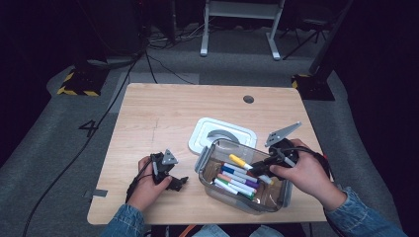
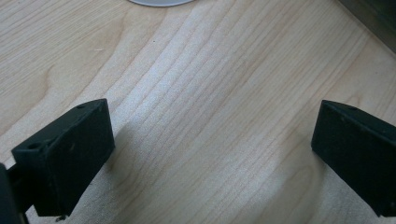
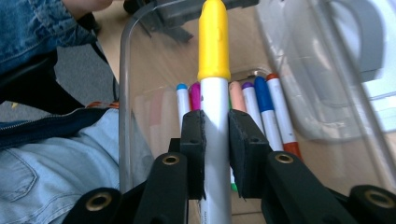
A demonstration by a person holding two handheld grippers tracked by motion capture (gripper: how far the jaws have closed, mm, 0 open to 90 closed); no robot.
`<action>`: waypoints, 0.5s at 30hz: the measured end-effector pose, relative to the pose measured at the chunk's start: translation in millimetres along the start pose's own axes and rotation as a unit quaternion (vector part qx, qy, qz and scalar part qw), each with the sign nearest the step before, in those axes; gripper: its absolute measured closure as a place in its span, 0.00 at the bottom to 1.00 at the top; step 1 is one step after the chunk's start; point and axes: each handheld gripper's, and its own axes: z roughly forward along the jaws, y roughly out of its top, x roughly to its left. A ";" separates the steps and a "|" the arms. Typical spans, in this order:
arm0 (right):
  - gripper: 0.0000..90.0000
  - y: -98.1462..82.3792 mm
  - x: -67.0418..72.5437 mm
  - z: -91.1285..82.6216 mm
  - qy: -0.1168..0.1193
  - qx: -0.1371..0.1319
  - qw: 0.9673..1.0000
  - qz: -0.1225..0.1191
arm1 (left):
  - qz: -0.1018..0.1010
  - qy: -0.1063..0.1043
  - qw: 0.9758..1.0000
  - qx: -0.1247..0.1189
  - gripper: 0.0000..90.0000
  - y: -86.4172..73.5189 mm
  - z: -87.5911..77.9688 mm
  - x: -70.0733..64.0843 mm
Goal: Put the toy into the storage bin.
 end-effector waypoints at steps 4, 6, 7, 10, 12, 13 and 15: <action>0.86 3.6 2.6 16.8 0.013 0.021 1.000 -0.005 | 0.000 0.000 1.000 0.000 0.00 0.0 0.1 0.0; 0.86 5.6 3.7 22.7 0.019 0.028 0.999 -0.007 | 0.000 0.000 1.000 0.000 0.00 0.0 0.1 0.0; 0.86 6.5 4.2 25.6 0.022 0.030 0.999 -0.008 | 0.000 0.000 1.000 0.000 0.00 0.1 0.1 0.0; 0.86 8.3 6.0 36.0 0.030 0.046 0.998 -0.011 | 0.002 0.001 1.000 0.000 0.00 0.1 0.0 0.3; 0.86 9.1 7.1 43.6 0.032 0.058 0.998 -0.013 | 0.002 0.000 1.000 0.000 0.00 0.2 0.0 0.4; 0.86 9.4 7.7 47.1 0.034 0.062 0.997 -0.013 | 0.002 0.000 1.000 0.000 0.00 0.2 0.0 0.4; 0.86 10.2 8.1 53.6 0.037 0.070 0.997 -0.013 | 0.002 0.000 1.000 -0.001 0.00 0.1 0.2 0.3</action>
